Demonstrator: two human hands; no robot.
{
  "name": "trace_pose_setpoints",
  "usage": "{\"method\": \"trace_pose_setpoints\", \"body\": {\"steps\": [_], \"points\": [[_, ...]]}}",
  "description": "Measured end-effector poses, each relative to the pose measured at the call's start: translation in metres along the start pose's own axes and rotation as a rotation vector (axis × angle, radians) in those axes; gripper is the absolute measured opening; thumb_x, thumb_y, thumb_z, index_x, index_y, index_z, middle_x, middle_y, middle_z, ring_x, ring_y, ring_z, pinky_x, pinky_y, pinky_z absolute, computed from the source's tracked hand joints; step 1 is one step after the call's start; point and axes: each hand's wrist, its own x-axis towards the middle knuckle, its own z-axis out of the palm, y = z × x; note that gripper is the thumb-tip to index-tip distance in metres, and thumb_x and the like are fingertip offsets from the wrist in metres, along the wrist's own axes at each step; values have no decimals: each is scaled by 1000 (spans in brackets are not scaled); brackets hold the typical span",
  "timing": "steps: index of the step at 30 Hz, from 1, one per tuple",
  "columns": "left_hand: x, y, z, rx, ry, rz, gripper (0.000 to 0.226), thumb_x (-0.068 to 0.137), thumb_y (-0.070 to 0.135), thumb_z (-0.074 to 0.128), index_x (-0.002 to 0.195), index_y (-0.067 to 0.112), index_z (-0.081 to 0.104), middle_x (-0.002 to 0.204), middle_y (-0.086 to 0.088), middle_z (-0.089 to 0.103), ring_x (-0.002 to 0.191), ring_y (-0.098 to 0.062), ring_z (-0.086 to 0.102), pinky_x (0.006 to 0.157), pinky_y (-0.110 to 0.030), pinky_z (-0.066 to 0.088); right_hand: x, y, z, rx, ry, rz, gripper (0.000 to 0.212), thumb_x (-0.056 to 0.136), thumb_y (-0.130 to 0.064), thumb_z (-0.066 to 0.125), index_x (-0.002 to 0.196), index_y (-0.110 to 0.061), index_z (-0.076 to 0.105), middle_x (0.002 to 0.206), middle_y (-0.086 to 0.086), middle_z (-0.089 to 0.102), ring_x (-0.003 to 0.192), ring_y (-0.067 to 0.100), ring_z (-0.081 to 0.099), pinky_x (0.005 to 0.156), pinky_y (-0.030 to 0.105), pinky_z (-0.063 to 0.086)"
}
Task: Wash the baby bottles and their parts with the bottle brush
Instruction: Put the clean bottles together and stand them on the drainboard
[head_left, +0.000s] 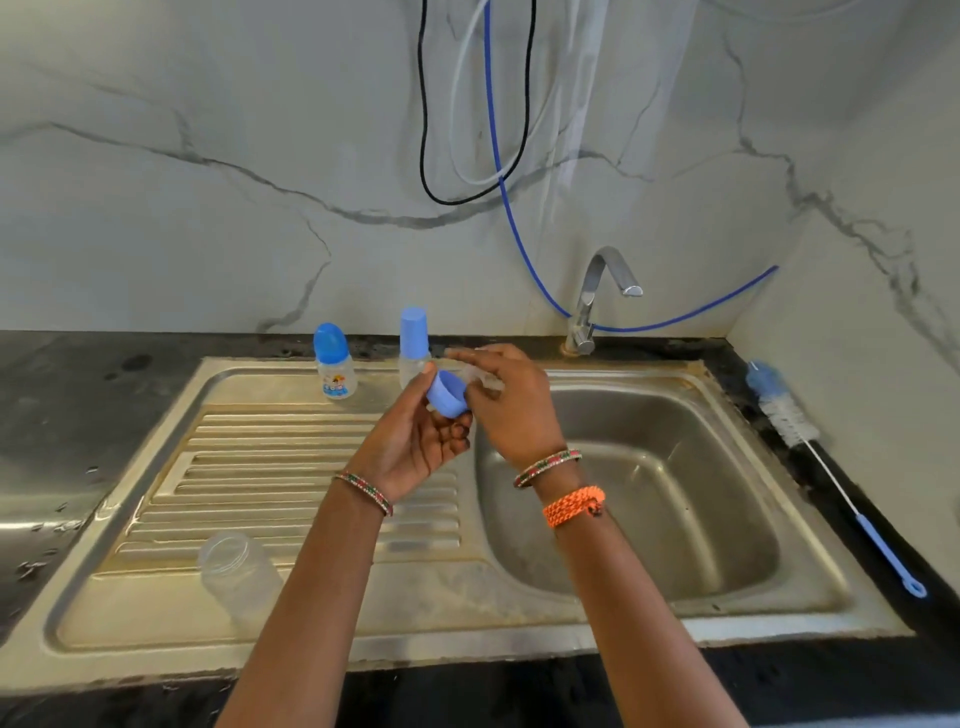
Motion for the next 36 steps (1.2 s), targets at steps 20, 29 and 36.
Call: {"method": "trace_pose_setpoints", "body": {"steps": [20,29,36], "points": [[-5,7,-21,-193,35,78,47,87,41,50,122,11,57,92,-11,66,75,-14,66,69,-24,57,-15,-4,32,294,10,67,19,88,-18,66,103,-27,72,116,-8,67,117,3,54,106,30,39],[-8,13,-23,-256,52,39,43,99,37,36,122,5,54,97,-16,70,78,-17,71,70,-25,59,-3,-7,29,345,-11,166,21,81,-2,68,91,-18,60,94,-7,66,89,11,66,78,27,56],[-11,17,-17,5,144,70,27,96,29,47,108,9,60,90,-13,73,78,-21,71,68,-32,60,3,-5,30,133,-29,48,18,82,-4,61,97,-13,69,96,-2,69,86,10,64,78,23,54]]}}
